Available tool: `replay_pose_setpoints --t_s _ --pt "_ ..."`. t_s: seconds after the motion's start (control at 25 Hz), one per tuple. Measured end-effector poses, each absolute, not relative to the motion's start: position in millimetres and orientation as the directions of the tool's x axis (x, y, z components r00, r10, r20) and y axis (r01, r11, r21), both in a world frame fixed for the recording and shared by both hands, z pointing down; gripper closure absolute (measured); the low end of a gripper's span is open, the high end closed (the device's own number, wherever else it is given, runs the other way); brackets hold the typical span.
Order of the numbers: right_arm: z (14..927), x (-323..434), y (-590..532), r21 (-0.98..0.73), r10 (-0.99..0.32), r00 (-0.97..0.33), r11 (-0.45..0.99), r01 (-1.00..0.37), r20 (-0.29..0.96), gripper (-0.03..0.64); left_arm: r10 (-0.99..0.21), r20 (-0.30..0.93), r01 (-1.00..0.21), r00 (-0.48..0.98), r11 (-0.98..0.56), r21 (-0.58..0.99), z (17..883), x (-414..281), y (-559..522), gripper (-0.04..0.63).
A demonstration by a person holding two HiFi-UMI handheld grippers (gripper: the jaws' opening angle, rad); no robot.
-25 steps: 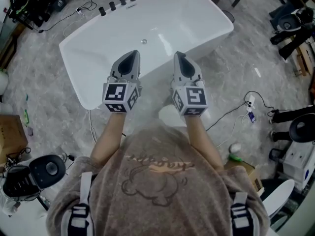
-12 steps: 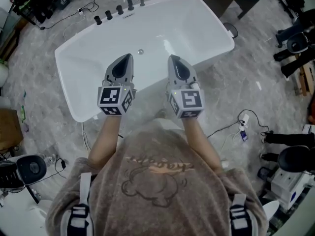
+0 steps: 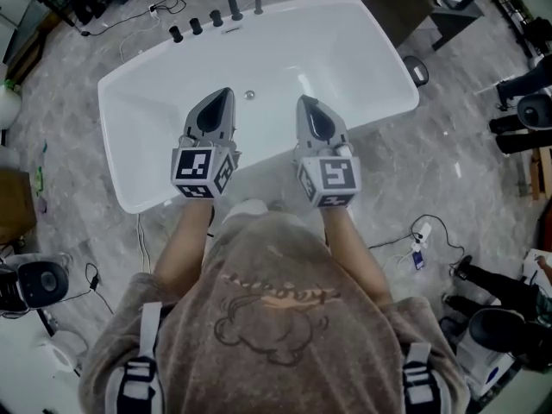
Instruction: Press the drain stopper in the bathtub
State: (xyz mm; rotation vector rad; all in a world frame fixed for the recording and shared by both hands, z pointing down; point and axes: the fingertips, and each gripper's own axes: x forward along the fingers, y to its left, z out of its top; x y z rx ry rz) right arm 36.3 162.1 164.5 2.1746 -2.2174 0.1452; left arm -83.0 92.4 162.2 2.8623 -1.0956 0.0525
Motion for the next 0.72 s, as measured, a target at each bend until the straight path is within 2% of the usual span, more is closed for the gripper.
replay_pose_setpoints --t_s 0.72 --pt "187 64 51 -0.060 -0.993 -0.050 0.044 -0.997 0.107 0.615 -0.650 0.084 -0.654 0.755 -0.755 0.038 183 -40 0 0.594"
